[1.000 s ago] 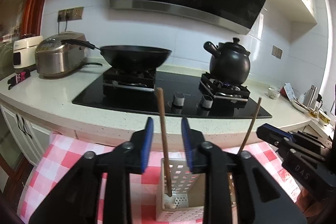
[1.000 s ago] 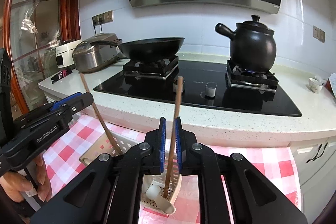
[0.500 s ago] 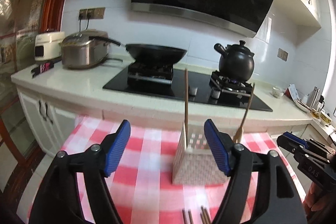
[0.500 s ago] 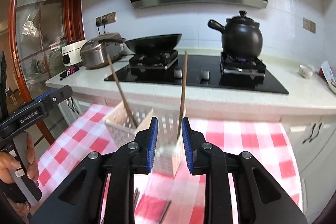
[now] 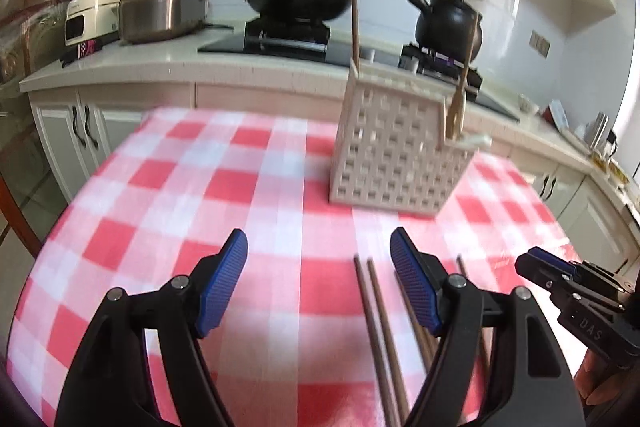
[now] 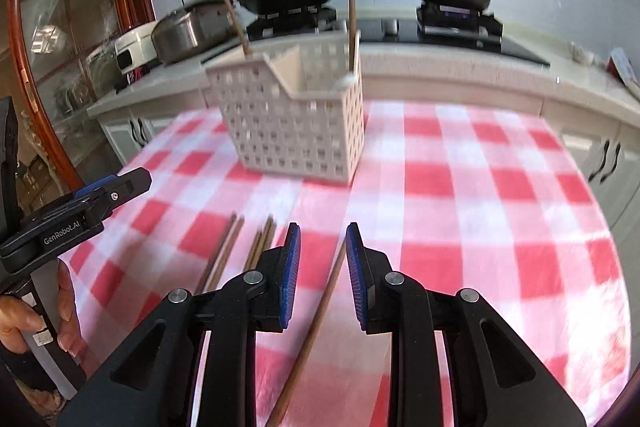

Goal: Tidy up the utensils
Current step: 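Move both open tools back toward the remaining chopsticks on the cloth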

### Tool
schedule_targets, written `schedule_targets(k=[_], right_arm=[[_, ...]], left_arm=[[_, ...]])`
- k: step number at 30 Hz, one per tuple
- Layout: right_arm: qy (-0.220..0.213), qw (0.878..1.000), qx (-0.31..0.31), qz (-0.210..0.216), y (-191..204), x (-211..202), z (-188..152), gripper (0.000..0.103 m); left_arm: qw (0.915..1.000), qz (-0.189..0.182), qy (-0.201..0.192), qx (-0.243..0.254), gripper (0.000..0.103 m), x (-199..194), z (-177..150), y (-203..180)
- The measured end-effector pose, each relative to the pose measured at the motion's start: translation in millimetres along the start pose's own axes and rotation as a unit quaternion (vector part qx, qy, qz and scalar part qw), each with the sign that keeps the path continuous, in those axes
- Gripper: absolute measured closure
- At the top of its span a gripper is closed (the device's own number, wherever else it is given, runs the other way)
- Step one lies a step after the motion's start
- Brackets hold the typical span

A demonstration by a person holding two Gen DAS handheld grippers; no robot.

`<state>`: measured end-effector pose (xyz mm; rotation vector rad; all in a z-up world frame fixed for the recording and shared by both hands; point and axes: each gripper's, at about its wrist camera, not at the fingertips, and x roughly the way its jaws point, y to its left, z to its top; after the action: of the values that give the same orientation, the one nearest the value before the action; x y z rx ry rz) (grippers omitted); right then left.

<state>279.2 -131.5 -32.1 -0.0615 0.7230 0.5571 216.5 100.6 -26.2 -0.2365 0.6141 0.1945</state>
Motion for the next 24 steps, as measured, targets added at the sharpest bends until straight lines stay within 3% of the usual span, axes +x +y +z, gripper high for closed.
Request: schedule_targets(k=[15, 24], right_arm=[[0.060, 0.998, 0.023, 0.003, -1.9, 19.4, -40.3, 0.079], [0.088, 0.996, 0.013, -0.016, 5.0, 39.0, -35.9, 0.079]], left_arm=[[0.9984, 0.016, 0.050, 0.021, 0.032, 8.6, -37.5, -1.2], [0.9974, 0.020, 0.064, 0.026, 0.032, 11.6, -46.9, 4.6]])
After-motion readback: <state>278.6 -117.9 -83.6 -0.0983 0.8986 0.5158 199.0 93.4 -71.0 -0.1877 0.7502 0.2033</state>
